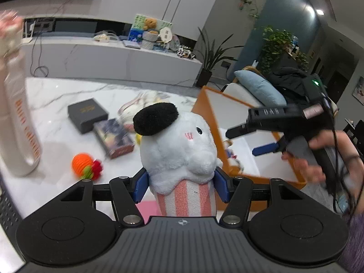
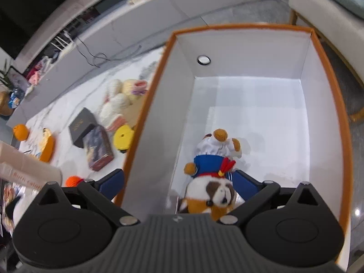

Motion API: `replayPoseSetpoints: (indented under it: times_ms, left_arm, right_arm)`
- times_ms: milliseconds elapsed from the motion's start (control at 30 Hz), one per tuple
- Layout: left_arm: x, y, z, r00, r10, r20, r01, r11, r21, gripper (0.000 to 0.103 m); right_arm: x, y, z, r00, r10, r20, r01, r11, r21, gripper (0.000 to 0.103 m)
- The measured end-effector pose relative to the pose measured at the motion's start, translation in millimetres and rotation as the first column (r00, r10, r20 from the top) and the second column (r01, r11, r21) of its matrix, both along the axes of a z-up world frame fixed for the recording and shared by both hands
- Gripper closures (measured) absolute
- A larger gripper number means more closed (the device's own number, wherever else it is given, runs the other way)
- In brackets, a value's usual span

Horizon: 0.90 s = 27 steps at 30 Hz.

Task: Organize objects
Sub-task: 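Open the right tool to drop the dog plush into the box, then carry the white plush in the left tool into the box and release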

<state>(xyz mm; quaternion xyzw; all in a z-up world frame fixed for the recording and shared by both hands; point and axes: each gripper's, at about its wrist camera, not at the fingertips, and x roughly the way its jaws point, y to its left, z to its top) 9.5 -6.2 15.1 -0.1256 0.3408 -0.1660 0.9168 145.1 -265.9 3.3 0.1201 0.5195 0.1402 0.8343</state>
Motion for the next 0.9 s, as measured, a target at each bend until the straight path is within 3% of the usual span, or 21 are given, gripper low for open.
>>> replayPoseSetpoints:
  times_ms: [200, 400, 500, 567, 667, 900]
  left_arm:
    - [26.1, -37.5, 16.4, 0.998, -0.067, 0.003, 0.067, 0.998, 0.012, 0.034]
    - [57.6, -93.0, 23.1, 0.988, -0.153, -0.023, 0.153, 0.988, 0.004, 0.034]
    - [83.9, -122.4, 20.2, 0.964, -0.248, -0.1, 0.241, 0.967, -0.079, 0.034]
    - [100.0, -140.7, 16.5, 0.95, -0.277, -0.146, 0.266, 0.959, -0.095, 0.034]
    - [118.9, -169.6, 5.4, 0.943, -0.28, -0.181, 0.279, 0.96, -0.028, 0.034]
    - [147.7, -206.0, -31.9, 0.924, -0.244, -0.293, 0.277, 0.958, 0.078, 0.034]
  right_arm:
    - [-48.2, -25.0, 26.7, 0.99, -0.015, 0.141, 0.017, 1.0, -0.014, 0.002]
    - [-91.0, -71.4, 41.7, 0.974, -0.117, 0.196, 0.108, 0.993, 0.055, 0.001]
    - [-107.6, -94.5, 47.5, 0.951, -0.194, 0.242, 0.189, 0.981, 0.043, 0.001]
    - [-117.9, -108.9, 48.9, 0.94, -0.231, 0.253, 0.241, 0.97, -0.012, 0.001]
    - [-129.1, -123.9, 43.8, 0.939, -0.249, 0.235, 0.277, 0.956, -0.092, 0.001]
    - [-126.3, -125.7, 31.8, 0.955, -0.215, 0.206, 0.235, 0.969, -0.076, 0.001]
